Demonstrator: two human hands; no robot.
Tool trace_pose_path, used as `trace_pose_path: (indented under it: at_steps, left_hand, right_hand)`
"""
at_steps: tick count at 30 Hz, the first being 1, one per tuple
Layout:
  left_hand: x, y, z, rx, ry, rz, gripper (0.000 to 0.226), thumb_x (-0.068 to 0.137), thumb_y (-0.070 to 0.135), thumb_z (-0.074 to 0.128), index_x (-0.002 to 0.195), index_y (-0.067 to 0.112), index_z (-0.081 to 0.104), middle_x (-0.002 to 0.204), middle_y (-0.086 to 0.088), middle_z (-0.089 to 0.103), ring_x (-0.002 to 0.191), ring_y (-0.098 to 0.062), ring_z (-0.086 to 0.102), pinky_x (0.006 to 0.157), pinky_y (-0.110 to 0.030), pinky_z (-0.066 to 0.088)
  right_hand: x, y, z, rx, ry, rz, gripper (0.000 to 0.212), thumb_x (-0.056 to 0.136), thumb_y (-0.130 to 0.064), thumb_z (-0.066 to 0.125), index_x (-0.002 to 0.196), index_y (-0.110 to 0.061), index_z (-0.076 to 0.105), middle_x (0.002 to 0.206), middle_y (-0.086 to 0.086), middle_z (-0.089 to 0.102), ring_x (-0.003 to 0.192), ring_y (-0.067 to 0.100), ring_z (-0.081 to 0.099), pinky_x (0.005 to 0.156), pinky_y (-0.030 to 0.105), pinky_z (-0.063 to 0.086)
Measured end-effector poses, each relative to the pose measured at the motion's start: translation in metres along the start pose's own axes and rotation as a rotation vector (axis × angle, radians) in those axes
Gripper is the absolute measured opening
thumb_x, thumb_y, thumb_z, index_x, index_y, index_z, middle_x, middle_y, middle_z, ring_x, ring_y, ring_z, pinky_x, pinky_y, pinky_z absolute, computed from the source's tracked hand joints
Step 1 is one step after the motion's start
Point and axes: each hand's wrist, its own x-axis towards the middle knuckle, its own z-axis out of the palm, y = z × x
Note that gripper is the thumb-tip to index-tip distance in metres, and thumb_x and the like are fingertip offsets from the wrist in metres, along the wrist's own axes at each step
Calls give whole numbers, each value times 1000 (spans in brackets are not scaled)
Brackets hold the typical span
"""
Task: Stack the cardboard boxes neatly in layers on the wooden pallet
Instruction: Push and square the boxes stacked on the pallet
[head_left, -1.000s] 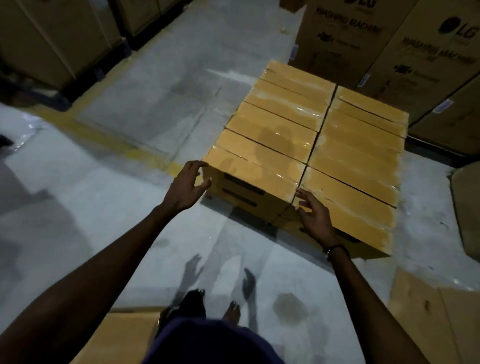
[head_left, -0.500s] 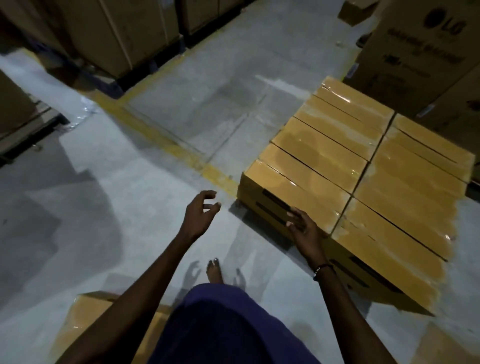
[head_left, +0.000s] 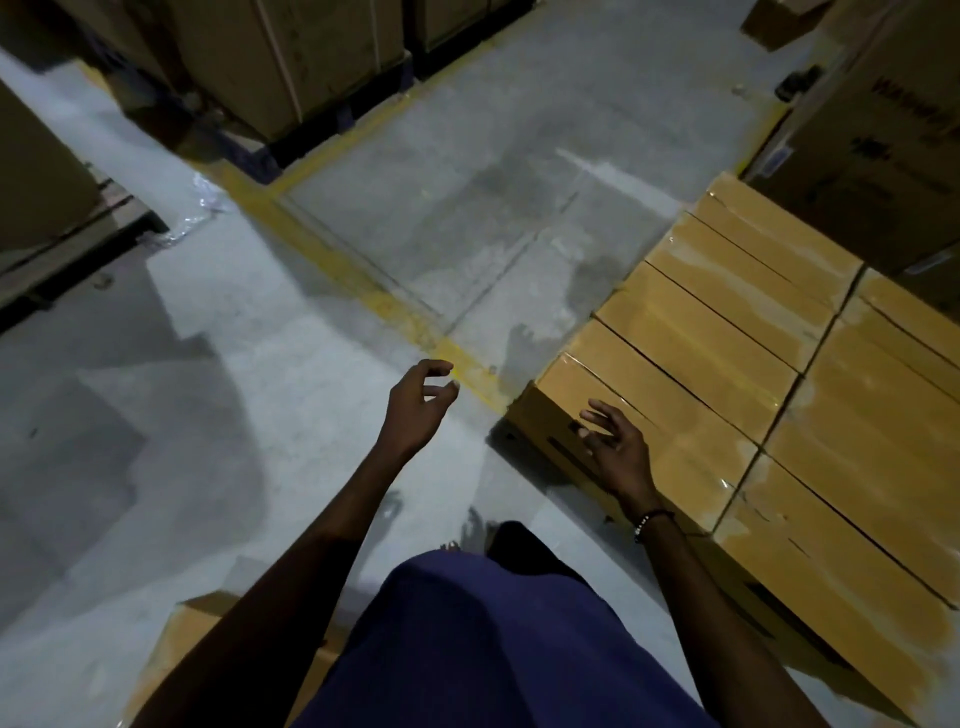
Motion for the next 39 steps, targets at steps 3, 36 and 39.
trace_pose_path:
  at_steps: [3,36,39]
  left_hand:
    - [37,8,-6,11,-15,4,19,97,24,68,117,24,66,124,11,67,89,6,65,69,-4,43]
    - [656,171,-4,233,-503,254,21,95,20,71,116,23,69,123,5,64,91,3,68,76,-16,50]
    - [727,197,-5,256,-587,275,21,95,17,72,115,21,70,122,2,65,86,8,66,70,-6,46]
  right_hand:
    - [34,-9,9,-3,28,0,45,96,3,64,136,-17,61,128,1,69,122,14,64,99,40,56]
    - [472,-165,89,166,594,241,44,94,6,65,137,-3,59,127,7,68,106,-8,65,95,16,53]
    - [504,-194,114,217,729,304,43,94,8,65,136,-4,60,128,11,68,113,7,67,101,30,54]
